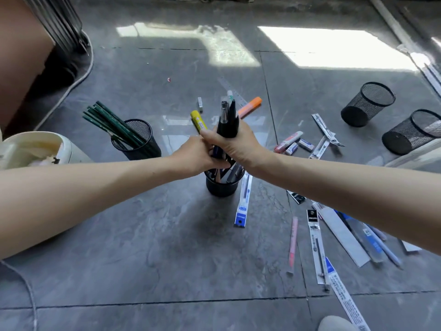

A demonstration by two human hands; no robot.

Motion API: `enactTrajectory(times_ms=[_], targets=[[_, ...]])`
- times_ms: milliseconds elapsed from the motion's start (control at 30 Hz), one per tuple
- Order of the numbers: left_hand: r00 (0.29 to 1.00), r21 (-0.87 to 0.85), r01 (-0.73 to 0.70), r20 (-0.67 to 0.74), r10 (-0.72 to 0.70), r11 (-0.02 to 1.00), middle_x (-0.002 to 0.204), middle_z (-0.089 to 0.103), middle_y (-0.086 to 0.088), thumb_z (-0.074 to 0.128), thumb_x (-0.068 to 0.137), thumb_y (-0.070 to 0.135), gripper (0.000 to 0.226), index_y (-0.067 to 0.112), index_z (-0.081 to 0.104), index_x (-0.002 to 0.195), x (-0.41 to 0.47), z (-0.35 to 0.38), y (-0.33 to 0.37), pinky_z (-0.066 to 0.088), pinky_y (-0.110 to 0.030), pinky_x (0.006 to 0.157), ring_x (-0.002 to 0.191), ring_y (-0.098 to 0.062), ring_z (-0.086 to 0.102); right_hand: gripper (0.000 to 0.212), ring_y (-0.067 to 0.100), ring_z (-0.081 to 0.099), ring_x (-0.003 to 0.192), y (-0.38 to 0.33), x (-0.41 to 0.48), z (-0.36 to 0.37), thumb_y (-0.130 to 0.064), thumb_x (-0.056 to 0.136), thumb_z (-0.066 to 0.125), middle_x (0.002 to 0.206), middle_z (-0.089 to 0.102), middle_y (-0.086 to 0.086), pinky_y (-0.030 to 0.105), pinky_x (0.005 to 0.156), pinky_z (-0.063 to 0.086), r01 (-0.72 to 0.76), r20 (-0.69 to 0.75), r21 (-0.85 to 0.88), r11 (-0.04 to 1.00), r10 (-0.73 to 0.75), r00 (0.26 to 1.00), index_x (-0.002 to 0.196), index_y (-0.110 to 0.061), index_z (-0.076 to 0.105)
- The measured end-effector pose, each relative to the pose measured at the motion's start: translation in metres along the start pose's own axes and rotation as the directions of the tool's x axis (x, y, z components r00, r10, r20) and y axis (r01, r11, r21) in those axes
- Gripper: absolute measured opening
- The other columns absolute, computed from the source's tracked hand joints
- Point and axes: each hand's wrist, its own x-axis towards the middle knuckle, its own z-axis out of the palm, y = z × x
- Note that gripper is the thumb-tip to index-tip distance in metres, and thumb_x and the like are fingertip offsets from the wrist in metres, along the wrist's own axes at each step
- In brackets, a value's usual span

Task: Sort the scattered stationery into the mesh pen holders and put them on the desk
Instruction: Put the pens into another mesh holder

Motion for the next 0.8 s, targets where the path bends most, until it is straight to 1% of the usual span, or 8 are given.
enactTrajectory(times_ms=[67, 133, 200, 300, 433, 567, 700, 800], targets=[[1.0, 0.058, 0.005, 0.015, -0.006, 0.998, 0.073, 0.06, 0.002, 0.078, 0.071, 0.028, 0.031, 0.034, 0.048, 0.074, -0.002, 0.002, 0.003, 0.05, -0.038, 0.071, 0.075, -0.021, 0.057, 0.045, 0.028, 0.06, 0.077, 0.009, 0.0, 0.001, -0.045, 0.065, 0.073, 0.067, 0.061, 0.016, 0.048, 0.088, 0.047, 0.017, -0.027, -0.124, 0.992, -0.021, 0.999, 0.065, -0.003, 0.056], [1.0, 0.088, 0.012, 0.024, -0.014, 0.996, 0.07, 0.057, 0.0, 0.078, 0.071, 0.03, 0.032, 0.03, 0.046, 0.069, -0.003, 0.005, 0.003, 0.045, -0.036, 0.065, 0.07, -0.021, 0.053, 0.048, 0.028, 0.059, 0.096, 0.017, 0.0, 0.0, -0.062, 0.059, 0.065, 0.08, 0.067, 0.011, 0.052, 0.109, 0.026, -0.003, -0.052, -0.304, 0.953, -0.014, 0.999, 0.061, -0.014, 0.057], [1.0, 0.145, 0.017, 0.012, -0.019, 0.989, 0.071, 0.061, -0.005, 0.078, 0.071, 0.035, 0.028, 0.021, 0.054, 0.072, -0.004, 0.006, -0.001, 0.039, -0.034, 0.062, 0.07, -0.025, 0.056, 0.037, 0.023, 0.045, 0.121, 0.022, -0.003, -0.005, -0.06, 0.068, 0.067, 0.11, 0.063, 0.006, 0.049, 0.115, -0.001, -0.041, -0.087, -0.432, 0.901, 0.004, 0.996, 0.061, -0.027, 0.05], [1.0, 0.129, 0.01, 0.016, -0.012, 0.992, 0.076, 0.062, -0.007, 0.078, 0.072, 0.035, 0.023, 0.019, 0.062, 0.077, -0.003, 0.002, -0.005, 0.043, -0.038, 0.064, 0.071, -0.021, 0.055, 0.022, 0.018, 0.025, 0.134, 0.025, -0.008, -0.017, -0.05, 0.077, 0.07, 0.135, 0.042, -0.001, 0.042, 0.115, -0.013, -0.042, -0.075, -0.438, 0.898, 0.01, 0.997, 0.081, -0.03, 0.061], [1.0, 0.093, -0.004, -0.016, 0.005, 0.996, 0.07, 0.051, -0.002, 0.076, 0.076, 0.028, 0.029, 0.01, 0.054, 0.076, -0.007, -0.001, -0.002, 0.034, -0.031, 0.058, 0.065, -0.016, 0.045, 0.034, 0.015, 0.03, 0.129, 0.027, -0.008, -0.022, -0.037, 0.077, 0.073, 0.132, 0.043, -0.003, 0.044, 0.116, 0.012, 0.02, -0.026, -0.419, 0.908, -0.034, 0.999, 0.107, -0.029, 0.058], [0.997, 0.058, -0.011, -0.074, 0.015, 0.998, 0.069, 0.056, 0.003, 0.073, 0.079, 0.024, 0.024, 0.015, 0.058, 0.096, -0.01, 0.002, -0.003, 0.039, -0.027, 0.059, 0.066, -0.015, 0.052, 0.05, 0.015, 0.045, 0.125, 0.022, -0.011, -0.024, -0.023, 0.081, 0.072, 0.132, 0.048, 0.004, 0.026, 0.099, 0.041, -0.028, 0.029, -0.004, 1.0, 0.028, 0.999, 0.125, -0.019, 0.048], [0.968, 0.012, -0.059, -0.243, 0.061, 0.998, 0.066, 0.052, 0.005, 0.07, 0.082, 0.022, 0.04, 0.017, 0.046, 0.113, -0.012, 0.006, 0.007, 0.044, -0.032, 0.067, 0.065, -0.015, 0.053, 0.034, 0.015, 0.041, 0.13, 0.02, -0.008, -0.029, -0.024, 0.094, 0.055, 0.135, 0.049, 0.006, 0.027, 0.107, 0.032, -0.05, -0.07, 0.091, 0.995, 0.056, 0.996, 0.126, -0.016, 0.048], [0.953, 0.093, -0.145, -0.254, 0.164, 0.985, 0.063, 0.049, 0.008, 0.067, 0.084, 0.021, 0.034, 0.017, 0.048, 0.111, -0.009, 0.01, 0.02, 0.049, -0.041, 0.073, 0.067, -0.021, 0.053, 0.028, 0.01, 0.049, 0.111, 0.022, -0.007, -0.042, -0.024, 0.097, 0.049, 0.118, 0.053, 0.0, 0.026, 0.096, 0.035, -0.087, -0.116, 0.098, 0.991, 0.098, 0.988, 0.122, -0.014, 0.05]])
